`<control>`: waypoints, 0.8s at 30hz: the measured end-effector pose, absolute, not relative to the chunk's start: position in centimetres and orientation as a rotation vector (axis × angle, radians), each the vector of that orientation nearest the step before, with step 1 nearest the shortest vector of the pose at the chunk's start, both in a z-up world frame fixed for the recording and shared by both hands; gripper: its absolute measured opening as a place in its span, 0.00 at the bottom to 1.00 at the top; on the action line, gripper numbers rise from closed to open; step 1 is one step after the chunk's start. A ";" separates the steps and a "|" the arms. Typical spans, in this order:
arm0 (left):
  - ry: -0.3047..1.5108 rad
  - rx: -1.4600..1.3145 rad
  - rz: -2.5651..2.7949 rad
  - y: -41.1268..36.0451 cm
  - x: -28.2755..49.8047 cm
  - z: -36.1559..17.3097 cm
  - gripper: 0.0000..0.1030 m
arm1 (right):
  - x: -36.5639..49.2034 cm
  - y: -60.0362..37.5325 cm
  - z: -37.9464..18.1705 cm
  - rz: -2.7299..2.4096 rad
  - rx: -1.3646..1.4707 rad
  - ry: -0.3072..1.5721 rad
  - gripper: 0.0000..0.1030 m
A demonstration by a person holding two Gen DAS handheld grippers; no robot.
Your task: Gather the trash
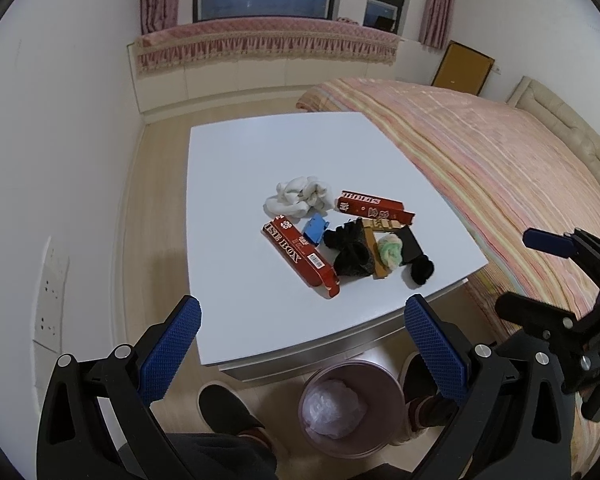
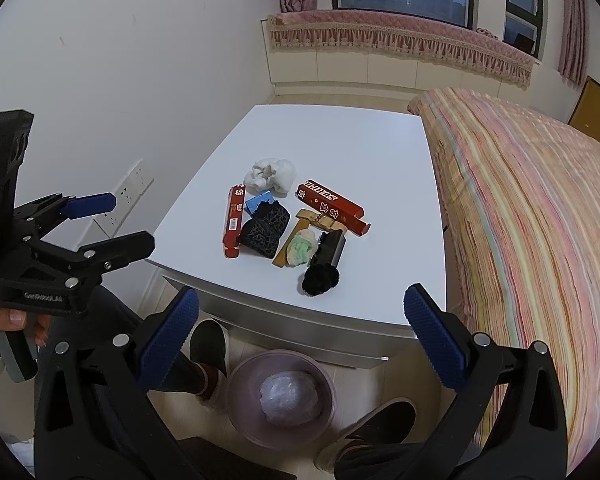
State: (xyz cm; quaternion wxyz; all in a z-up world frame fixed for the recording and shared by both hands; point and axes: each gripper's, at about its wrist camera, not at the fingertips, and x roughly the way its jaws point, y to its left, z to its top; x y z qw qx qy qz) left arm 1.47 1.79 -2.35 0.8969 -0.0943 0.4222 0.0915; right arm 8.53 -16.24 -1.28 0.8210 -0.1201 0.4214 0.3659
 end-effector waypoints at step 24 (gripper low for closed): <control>1.037 -0.276 0.398 4.3 9.3 -8.8 0.95 | 13.0 -13.9 -6.4 0.732 -0.291 0.983 0.97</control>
